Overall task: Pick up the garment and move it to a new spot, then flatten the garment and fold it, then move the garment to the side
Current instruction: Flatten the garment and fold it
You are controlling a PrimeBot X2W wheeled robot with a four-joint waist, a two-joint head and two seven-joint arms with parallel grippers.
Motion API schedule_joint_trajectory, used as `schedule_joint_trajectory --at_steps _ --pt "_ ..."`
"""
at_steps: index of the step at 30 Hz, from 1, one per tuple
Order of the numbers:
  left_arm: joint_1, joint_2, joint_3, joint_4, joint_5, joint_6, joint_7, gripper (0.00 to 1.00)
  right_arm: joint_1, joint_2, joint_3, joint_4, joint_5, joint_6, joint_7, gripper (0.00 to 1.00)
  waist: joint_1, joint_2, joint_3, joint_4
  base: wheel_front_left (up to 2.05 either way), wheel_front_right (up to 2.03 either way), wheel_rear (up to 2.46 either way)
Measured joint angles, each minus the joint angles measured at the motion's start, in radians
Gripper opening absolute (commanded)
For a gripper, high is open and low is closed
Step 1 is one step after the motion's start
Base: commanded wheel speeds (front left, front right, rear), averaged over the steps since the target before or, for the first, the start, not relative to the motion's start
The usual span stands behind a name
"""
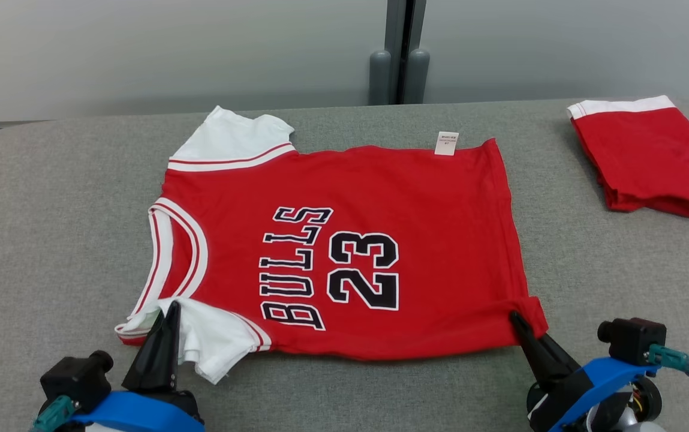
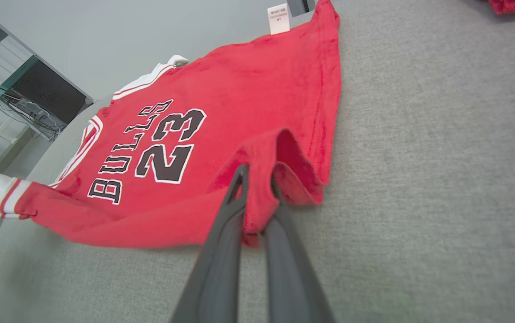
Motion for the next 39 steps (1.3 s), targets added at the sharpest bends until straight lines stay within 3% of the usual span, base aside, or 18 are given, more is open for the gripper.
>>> schedule_joint_trajectory --at_steps 14,15,16,17,18,29,39 --pt "-0.272 0.031 -0.03 0.181 0.021 -0.073 0.025 0.0 -0.166 0.022 -0.021 0.048 0.007 0.0 0.062 0.0 0.0 -0.0001 0.083 -0.005 0.0 0.0 0.0" --pt "-0.289 0.031 -0.033 0.197 0.022 -0.079 0.025 0.0 -0.175 0.022 -0.021 0.053 0.004 0.0 0.062 0.05 0.0001 -0.0001 0.089 -0.006 0.0 0.0 0.0" --pt "-0.302 0.031 -0.037 0.213 0.021 -0.081 0.025 0.0 -0.184 0.023 -0.021 0.058 -0.001 0.0 0.062 0.89 0.0001 -0.0001 0.095 -0.006 0.0 0.0 0.0" --pt "-0.315 0.03 -0.037 0.23 0.021 -0.083 0.024 0.43 -0.194 0.025 -0.021 0.062 -0.004 0.0 0.056 1.0 0.0001 0.0 0.1 -0.007 0.0 0.0 0.0" --pt "-0.327 0.03 -0.04 0.247 0.022 -0.086 0.017 1.0 -0.203 0.025 -0.02 0.065 -0.006 0.0 0.051 1.0 0.0001 0.0 0.105 -0.008 0.0 0.0 0.0" --pt "-0.403 0.005 -0.046 0.378 0.038 -0.096 -0.074 1.0 -0.229 -0.017 0.008 0.094 -0.094 0.0 -0.046 1.0 0.0 0.0 0.104 -0.005 0.0 0.0 0.0" --pt "-0.283 0.013 -0.023 0.433 0.038 -0.076 -0.103 1.0 -0.167 -0.048 -0.009 0.139 -0.152 0.0 -0.066 1.0 -0.0001 0.0 0.064 0.002 0.0 0.0 0.0"
